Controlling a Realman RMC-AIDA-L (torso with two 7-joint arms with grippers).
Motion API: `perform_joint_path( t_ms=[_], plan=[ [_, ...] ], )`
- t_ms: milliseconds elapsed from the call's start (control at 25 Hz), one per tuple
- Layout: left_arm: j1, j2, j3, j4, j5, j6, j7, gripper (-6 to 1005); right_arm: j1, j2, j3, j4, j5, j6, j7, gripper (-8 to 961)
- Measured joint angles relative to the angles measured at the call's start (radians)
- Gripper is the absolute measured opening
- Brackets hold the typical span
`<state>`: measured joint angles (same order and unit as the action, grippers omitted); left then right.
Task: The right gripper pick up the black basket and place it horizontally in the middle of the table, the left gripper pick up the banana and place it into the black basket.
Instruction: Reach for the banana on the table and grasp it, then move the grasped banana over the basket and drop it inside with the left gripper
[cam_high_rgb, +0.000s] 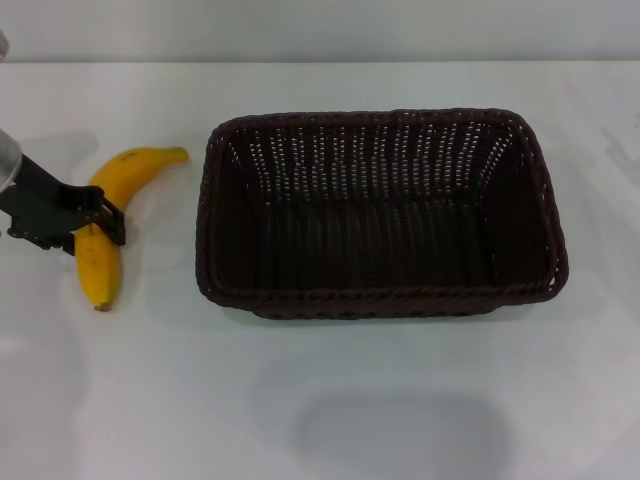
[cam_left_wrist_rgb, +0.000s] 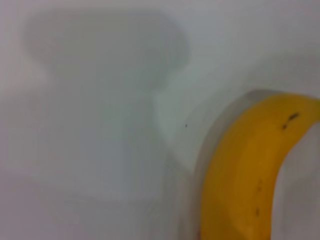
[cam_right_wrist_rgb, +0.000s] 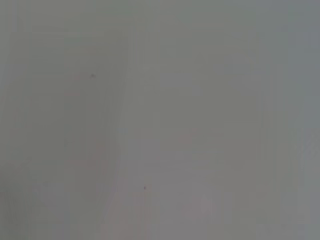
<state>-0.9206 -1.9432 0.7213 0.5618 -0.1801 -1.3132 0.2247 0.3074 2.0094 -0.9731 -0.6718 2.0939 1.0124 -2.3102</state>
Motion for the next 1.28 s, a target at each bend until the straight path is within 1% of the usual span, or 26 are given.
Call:
perform_joint_path(
  t_ms=[200,320,440,520,600,640,680,720,760,840,920,1040,1160,1280],
  plan=[
    [0.0,-0.002,0.001,0.002,0.005,0.004,0.024,600,0.0,0.001,0.001,0.002,0.0,0.0,0.0,543],
    [0.001,-0.003,0.0,0.024,0.005,0.013,0.035,538,0.001,0.001,0.001,0.008,0.001,0.001,0.0,543],
    [0.008,0.002,-0.006,0.08,-0.013,0.014,0.049,517,-0.002,0.001,0.001,0.01,0.009,0.002,0.0,543],
    [0.017,0.007,-0.008,0.16,-0.05,-0.004,0.059,502,-0.009,0.001,0.001,0.011,0.025,0.002,0.0,543],
    [0.046,0.008,-0.008,0.276,-0.114,-0.035,0.088,495,-0.014,0.0,0.005,0.011,0.035,0.001,0.0,543],
    [0.074,0.008,-0.007,0.36,-0.175,-0.059,0.119,495,-0.014,0.0,0.008,0.011,0.037,0.001,0.0,543],
    [0.074,0.008,-0.007,0.36,-0.175,-0.059,0.119,495,-0.014,0.0,0.01,0.011,0.038,0.002,0.001,543],
    [0.099,0.007,-0.005,0.432,-0.251,-0.091,0.168,495,-0.013,0.0,0.012,0.011,0.039,0.003,0.003,543],
    [0.126,0.008,-0.002,0.523,-0.388,-0.167,0.258,495,-0.014,0.0,0.013,0.01,0.04,0.005,0.005,543],
    [0.132,0.008,-0.001,0.557,-0.458,-0.218,0.312,494,-0.016,-0.001,0.017,0.003,0.041,0.006,0.008,544],
    [0.131,0.006,0.0,0.595,-0.559,-0.317,0.396,494,-0.016,-0.001,0.021,0.0,0.041,0.007,0.009,544],
    [0.121,-0.004,0.015,0.6,-0.669,-0.417,0.496,494,-0.014,-0.002,0.024,-0.002,0.041,0.009,0.012,544],
    [0.122,-0.02,0.074,0.588,-0.759,-0.459,0.561,494,-0.019,-0.002,0.025,-0.008,0.043,0.025,0.013,544],
    [0.124,-0.038,0.121,0.565,-0.781,-0.448,0.595,494,-0.028,-0.002,0.027,-0.01,0.044,0.049,0.014,544]
  ],
)
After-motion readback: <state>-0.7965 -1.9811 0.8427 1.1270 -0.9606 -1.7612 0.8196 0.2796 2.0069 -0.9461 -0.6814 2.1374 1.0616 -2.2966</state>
